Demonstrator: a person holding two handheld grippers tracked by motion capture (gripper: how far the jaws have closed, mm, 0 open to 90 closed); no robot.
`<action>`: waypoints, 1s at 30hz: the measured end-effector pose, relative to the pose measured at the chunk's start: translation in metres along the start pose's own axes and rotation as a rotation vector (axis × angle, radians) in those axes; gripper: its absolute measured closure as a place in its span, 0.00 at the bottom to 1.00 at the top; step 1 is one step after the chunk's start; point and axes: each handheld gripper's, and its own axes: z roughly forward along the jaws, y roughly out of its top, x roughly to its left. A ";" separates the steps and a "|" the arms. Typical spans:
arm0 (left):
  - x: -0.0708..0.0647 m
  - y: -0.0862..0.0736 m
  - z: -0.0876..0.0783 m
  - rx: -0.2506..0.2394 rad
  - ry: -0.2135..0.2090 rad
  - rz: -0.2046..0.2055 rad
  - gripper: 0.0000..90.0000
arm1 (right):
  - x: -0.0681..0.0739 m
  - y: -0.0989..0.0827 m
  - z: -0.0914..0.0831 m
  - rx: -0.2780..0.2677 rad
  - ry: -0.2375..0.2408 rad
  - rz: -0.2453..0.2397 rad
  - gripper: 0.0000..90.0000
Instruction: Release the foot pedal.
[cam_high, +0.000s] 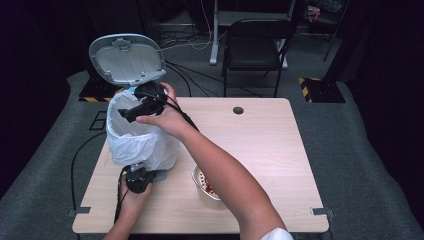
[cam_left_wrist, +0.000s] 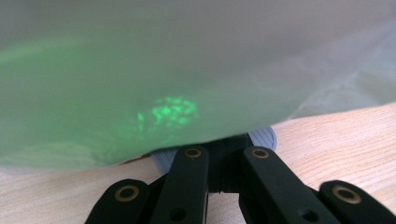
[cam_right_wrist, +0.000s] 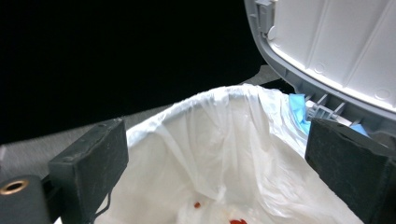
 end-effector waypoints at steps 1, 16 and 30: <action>0.000 0.000 0.000 0.001 -0.002 0.000 1.00 | 0.001 -0.001 -0.003 0.005 -0.009 -0.021 0.08; 0.003 0.001 -0.002 0.021 0.013 -0.017 1.00 | -0.024 -0.032 -0.091 -0.052 0.013 0.012 0.22; 0.005 0.004 -0.005 0.033 -0.038 -0.010 0.87 | -0.047 -0.087 -0.178 -0.078 -0.108 0.054 0.22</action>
